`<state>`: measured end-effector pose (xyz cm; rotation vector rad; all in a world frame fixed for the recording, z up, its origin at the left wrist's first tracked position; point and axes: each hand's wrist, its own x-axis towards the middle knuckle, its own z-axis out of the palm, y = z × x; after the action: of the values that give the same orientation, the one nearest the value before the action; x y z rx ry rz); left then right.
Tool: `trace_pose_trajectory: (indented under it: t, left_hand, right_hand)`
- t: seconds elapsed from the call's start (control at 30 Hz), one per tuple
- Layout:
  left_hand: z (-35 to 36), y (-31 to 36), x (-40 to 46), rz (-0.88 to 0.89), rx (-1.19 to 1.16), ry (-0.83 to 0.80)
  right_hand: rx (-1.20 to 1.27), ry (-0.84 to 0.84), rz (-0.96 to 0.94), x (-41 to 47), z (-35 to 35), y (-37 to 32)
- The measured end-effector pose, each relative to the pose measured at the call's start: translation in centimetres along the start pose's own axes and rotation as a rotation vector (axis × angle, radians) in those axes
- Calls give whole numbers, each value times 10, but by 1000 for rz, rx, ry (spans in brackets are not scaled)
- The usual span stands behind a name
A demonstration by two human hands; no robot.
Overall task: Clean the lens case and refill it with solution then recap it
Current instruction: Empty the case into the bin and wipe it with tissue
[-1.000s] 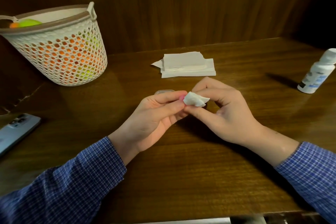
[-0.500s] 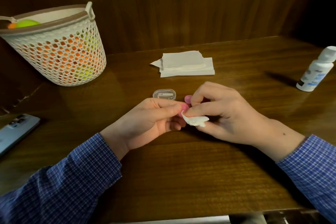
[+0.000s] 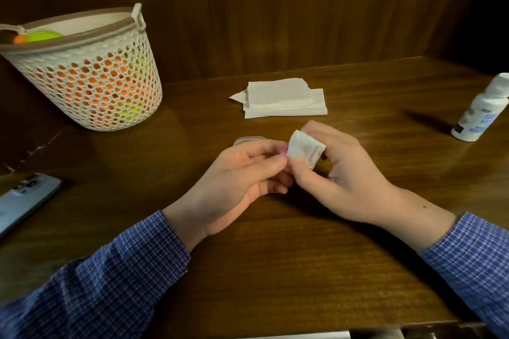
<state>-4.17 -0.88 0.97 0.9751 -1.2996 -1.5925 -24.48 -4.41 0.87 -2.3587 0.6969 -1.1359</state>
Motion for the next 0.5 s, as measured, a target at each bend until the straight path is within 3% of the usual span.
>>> trace_pose_trajectory:
  t: [0.5]
  left_hand:
    - [4,-4,-2,31,149,75]
  right_hand:
    - [-73,-22,-6,-1,1,3]
